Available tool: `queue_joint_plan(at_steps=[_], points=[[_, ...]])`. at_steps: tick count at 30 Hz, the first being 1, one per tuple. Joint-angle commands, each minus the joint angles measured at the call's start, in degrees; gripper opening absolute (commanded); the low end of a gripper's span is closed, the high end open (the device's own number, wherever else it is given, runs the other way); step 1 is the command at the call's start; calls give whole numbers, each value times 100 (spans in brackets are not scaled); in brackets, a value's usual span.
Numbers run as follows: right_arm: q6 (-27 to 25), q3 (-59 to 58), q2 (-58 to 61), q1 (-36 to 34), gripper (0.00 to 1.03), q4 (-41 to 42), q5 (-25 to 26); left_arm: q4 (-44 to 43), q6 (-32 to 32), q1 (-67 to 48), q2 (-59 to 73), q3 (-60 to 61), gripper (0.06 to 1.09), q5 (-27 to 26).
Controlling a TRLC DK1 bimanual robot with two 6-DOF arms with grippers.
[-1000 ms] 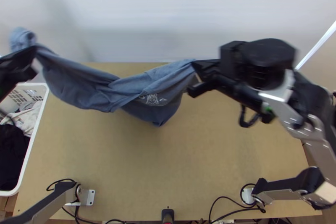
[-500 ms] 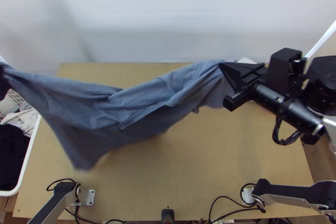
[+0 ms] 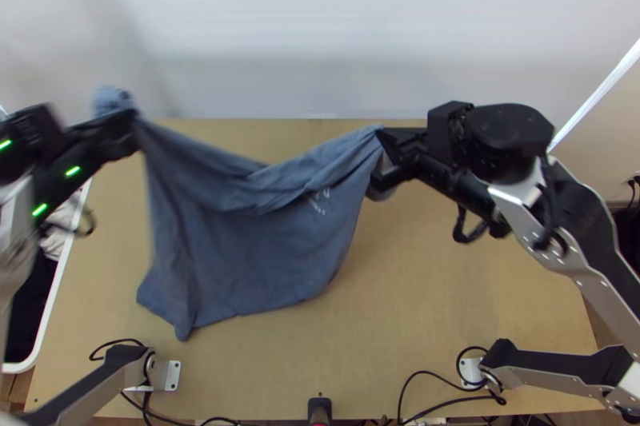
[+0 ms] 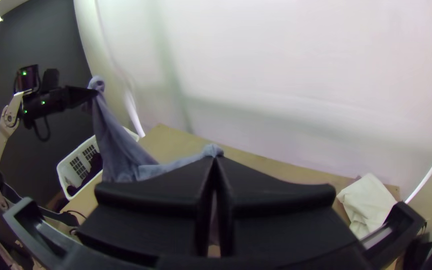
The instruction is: Fold the t-shirt
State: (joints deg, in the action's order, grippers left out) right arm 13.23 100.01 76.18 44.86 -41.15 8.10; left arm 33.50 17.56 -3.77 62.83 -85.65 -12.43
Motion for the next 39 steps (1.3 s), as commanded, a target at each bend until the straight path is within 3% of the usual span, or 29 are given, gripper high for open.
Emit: queue_joint_plan(at_steps=[1, 8, 19, 23, 24, 25, 30, 31, 36, 39], points=[[-67, -210, 143, -294, 3, 414, -72, -616, -201, -115, 696, 101, 9, -32], [-40, -289, 441, -830, 3, 845, -72, -1311, -218, -388, 2946, -1086, 9, 56], [48, -798, 1109, -1638, 3, 1654, -203, -1284, -209, -1029, 6453, -4443, 9, 487], [127, -772, 1470, -1841, 3, 1944, -274, -1820, -253, -1284, 6839, -4619, 10, 786], [144, -763, 1514, -1867, 3, 1970, -282, -1829, -253, -1354, 6866, -4619, 12, 777], [162, -755, 1549, -1885, 3, 1970, -282, -1768, -262, -1416, 6866, -4610, 23, 786], [232, -834, 1549, -1893, 3, 1970, -282, -1354, -455, -1530, 6672, -4399, 96, 777], [250, -842, 1540, -1893, 3, 1961, -282, -1302, -482, -1521, 6620, -4346, 106, 777], [285, -904, 1478, -1885, 3, 1961, -291, -599, -508, -1302, 6031, -4338, 105, 777], [311, -992, 1452, -1867, 3, 1970, -291, -80, -1009, -1267, 5407, -4039, 105, 777]])
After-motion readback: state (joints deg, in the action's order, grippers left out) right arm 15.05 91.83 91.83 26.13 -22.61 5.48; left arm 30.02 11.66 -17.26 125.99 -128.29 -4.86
